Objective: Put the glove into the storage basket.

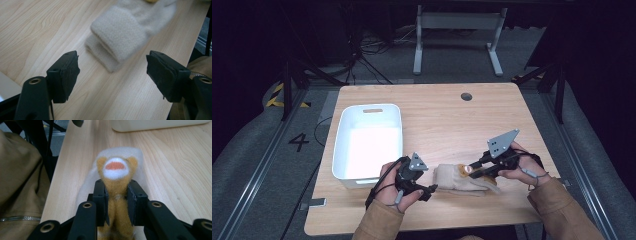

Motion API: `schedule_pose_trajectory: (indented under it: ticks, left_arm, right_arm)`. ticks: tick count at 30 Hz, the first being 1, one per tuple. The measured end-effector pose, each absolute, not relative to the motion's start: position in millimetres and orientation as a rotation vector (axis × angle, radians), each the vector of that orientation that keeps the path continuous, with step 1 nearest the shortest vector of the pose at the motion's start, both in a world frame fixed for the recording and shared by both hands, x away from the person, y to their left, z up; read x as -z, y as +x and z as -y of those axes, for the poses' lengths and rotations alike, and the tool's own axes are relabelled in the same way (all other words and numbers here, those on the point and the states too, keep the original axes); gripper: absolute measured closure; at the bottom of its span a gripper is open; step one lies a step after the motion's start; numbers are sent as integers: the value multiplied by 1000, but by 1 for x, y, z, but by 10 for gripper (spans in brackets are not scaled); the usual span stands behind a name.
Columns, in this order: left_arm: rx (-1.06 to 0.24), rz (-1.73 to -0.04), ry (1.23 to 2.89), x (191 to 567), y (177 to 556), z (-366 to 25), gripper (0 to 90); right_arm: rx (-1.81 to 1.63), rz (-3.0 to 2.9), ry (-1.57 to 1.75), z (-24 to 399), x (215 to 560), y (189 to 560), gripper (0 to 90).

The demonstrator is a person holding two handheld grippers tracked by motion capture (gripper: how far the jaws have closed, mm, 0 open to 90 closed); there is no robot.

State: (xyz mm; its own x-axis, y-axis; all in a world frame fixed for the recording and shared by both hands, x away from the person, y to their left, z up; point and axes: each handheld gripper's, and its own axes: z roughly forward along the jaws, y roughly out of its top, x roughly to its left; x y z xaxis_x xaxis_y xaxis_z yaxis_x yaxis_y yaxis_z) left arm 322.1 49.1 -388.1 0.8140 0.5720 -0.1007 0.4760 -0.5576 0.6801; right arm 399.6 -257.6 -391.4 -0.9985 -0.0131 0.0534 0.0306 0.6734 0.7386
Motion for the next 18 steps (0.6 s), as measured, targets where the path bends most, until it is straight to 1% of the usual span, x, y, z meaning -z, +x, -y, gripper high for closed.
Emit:
schedule_pose_trajectory:
  ticks: [9, 14, 15, 16, 18]
  left_arm:
    - [-162, -756, 2281, 392, 322, -45, 262]
    - [-159, -749, 2289, 393, 323, -44, 262]
    - [-159, -751, 2291, 393, 323, -42, 262]
    - [-159, -751, 2291, 393, 323, -42, 262]
    - [-155, -746, 2298, 394, 323, -41, 262]
  right_arm:
    - [1201, 2827, -17, 251, 410, 405, 717]
    - [1163, 2852, -11, 248, 415, 405, 706]
    - [1140, 2862, -36, 248, 418, 406, 678]
    - [1140, 2862, -36, 248, 418, 406, 678]
    - [1129, 2885, -90, 248, 419, 405, 550]
